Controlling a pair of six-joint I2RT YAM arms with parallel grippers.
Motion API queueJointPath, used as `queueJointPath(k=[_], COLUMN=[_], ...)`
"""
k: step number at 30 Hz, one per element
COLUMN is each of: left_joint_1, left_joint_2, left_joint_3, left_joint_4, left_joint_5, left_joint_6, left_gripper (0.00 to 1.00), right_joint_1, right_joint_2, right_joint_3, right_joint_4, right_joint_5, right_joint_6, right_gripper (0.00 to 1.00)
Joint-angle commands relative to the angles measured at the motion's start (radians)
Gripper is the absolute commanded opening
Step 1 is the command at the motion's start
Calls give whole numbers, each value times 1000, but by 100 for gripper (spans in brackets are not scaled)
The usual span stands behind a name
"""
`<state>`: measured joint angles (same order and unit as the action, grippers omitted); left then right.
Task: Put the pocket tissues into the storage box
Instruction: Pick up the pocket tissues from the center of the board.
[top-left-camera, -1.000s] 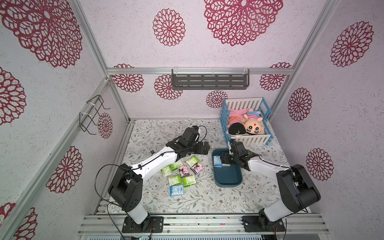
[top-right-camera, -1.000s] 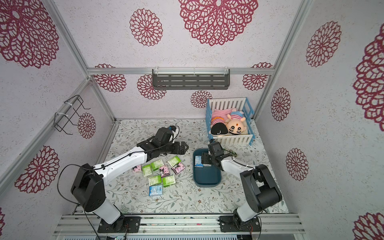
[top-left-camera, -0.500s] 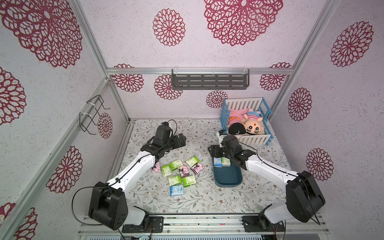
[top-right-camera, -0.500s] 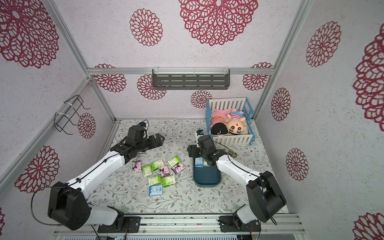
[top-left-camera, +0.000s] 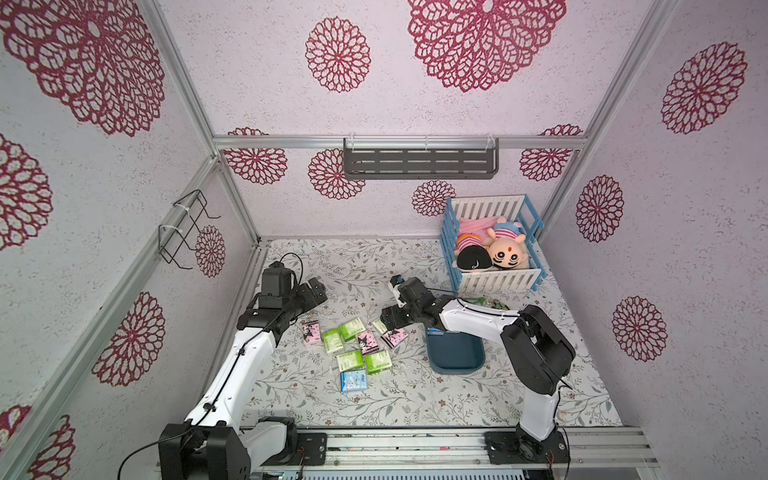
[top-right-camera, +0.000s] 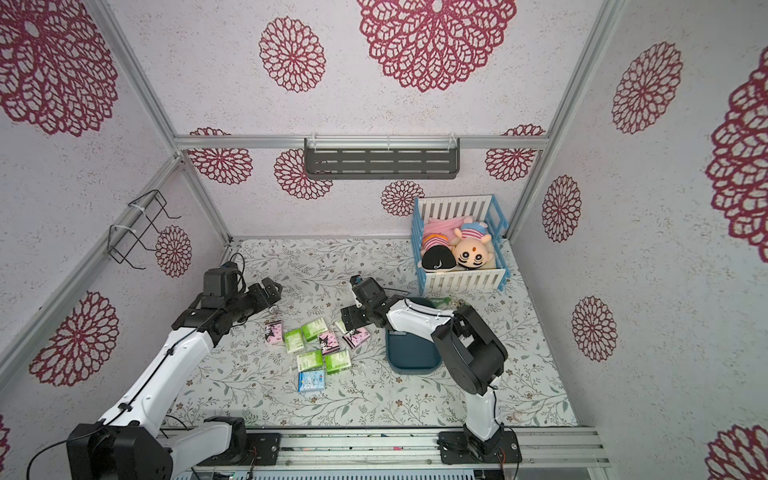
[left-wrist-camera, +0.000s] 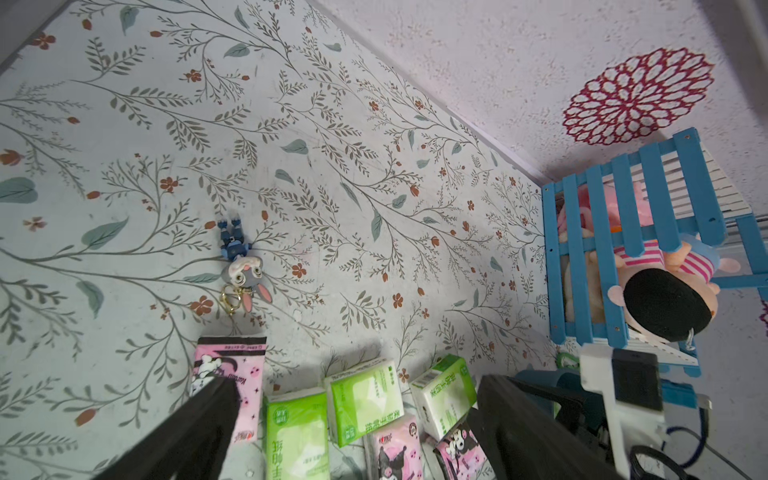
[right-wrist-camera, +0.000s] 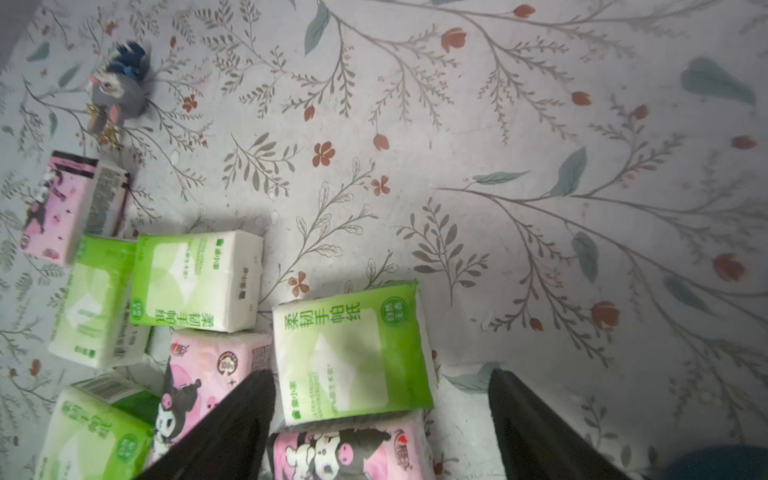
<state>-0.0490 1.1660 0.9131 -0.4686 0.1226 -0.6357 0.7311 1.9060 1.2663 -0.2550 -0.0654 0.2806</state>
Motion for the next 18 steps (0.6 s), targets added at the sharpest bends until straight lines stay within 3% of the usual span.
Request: queueJointPath(k=[1, 12, 18], left_joint_1=[14, 14, 14], left_joint_2=[-8, -11, -18], left_joint_3=[-9, -10, -17], left_joint_4=[0, 8, 10], left_joint_5=[30, 43, 41], left_joint_6=[13, 13, 14], left_gripper=[97, 97, 97], right_joint_1=[31, 44, 52], right_joint_2=[26, 126, 146], right_joint_3=[71, 159, 168], right_joint_4=[-53, -107, -113], right_joint_5=[34, 57, 79], right_joint_6=[-85, -104, -112], right_gripper=[92, 98, 96])
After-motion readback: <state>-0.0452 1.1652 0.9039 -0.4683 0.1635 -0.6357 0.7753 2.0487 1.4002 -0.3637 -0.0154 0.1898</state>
